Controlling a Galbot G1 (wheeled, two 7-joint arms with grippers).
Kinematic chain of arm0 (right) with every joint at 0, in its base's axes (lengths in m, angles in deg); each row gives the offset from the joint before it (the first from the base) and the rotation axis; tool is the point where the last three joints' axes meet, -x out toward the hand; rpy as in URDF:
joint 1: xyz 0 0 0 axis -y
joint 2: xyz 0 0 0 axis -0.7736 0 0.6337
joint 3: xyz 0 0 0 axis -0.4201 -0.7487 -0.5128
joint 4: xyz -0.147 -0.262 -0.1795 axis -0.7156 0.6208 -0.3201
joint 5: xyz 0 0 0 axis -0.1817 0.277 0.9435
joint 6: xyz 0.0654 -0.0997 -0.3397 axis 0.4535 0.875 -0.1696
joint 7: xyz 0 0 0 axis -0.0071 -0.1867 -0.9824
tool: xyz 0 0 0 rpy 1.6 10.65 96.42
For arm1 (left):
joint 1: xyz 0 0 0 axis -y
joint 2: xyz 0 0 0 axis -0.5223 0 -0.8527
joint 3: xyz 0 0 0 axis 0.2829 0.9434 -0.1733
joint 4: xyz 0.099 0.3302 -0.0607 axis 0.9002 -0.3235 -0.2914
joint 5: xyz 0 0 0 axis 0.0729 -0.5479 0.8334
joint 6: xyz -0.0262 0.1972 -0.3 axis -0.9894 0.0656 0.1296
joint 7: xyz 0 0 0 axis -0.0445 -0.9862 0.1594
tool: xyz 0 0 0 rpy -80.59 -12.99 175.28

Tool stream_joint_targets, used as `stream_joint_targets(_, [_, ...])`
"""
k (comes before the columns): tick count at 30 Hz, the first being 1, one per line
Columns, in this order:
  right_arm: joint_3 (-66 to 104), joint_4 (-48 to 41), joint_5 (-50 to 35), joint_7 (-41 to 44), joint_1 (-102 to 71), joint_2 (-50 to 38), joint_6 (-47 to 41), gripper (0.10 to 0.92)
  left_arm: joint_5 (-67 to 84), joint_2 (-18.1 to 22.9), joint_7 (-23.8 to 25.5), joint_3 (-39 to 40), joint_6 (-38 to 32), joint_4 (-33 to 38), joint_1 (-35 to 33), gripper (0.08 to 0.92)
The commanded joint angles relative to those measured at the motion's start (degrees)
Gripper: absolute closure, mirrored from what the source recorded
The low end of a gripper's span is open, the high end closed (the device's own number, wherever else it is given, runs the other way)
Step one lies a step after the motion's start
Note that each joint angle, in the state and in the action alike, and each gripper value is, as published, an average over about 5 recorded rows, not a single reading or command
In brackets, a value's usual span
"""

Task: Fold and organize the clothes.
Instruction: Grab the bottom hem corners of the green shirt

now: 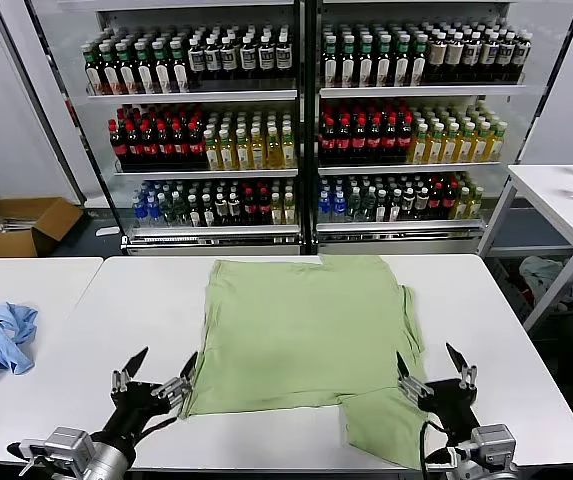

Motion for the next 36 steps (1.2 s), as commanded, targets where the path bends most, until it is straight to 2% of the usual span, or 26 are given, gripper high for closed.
stream_joint_targets(1, [1.11,0.03,-4.63,-0.87,-7.37,-3.87,-4.49,0.203,4.35,-7.96,-6.41,5.41,4.94,-6.38,1.42,0.177])
stream_joint_targets(10, [-1.25,-3.07,-6.31,-0.38,-5.84,-2.02,-4.46,0.203,2.55,-6.97,-8.16,9.33,4.92,-12.19,3.61,0.177])
stream_joint_targets(20, [-3.27,-7.60,-12.54,-0.45,-2.34,-0.73,-4.52,0.219,0.51,-6.02,-9.03,12.20,4.86,-15.75,5.13,0.189])
stream_joint_targets(23, [-3.44,-8.22,-14.85,-0.84,-2.17,-0.46,-4.52,0.277,0.61,-5.92,-8.96,12.41,4.85,-15.94,5.15,0.247])
stream_joint_targets(29, [-2.84,-7.70,-16.68,-0.52,-2.58,-0.60,-4.44,0.425,2.39,-5.85,-8.17,12.50,4.81,-16.19,5.12,0.420])
stream_joint_targets(36, [-2.36,-7.43,-14.39,1.84,-2.35,-1.22,-2.21,0.625,5.30,-5.89,-7.08,12.08,4.02,-15.83,5.24,0.619])
